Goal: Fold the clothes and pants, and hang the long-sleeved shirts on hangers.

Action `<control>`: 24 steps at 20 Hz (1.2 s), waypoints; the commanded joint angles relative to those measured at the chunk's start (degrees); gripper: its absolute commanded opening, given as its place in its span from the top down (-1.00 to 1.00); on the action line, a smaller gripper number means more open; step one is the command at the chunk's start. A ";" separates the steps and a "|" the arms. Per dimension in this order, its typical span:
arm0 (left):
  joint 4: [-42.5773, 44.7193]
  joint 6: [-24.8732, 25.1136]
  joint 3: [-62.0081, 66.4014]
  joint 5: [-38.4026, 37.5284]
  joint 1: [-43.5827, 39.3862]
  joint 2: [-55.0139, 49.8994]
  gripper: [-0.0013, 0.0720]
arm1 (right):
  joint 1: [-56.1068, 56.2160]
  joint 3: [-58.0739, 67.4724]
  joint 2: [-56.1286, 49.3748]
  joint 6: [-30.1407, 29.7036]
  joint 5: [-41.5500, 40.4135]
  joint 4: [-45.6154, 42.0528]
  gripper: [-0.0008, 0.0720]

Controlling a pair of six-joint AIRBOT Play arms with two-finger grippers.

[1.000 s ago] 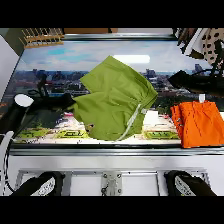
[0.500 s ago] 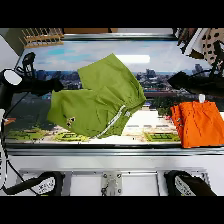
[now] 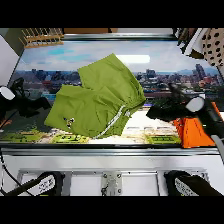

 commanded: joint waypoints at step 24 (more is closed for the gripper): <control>-10.32 -0.35 -17.29 3.72 1.49 9.11 -0.91 | 4.66 0.13 -9.27 -4.24 -12.48 4.22 0.89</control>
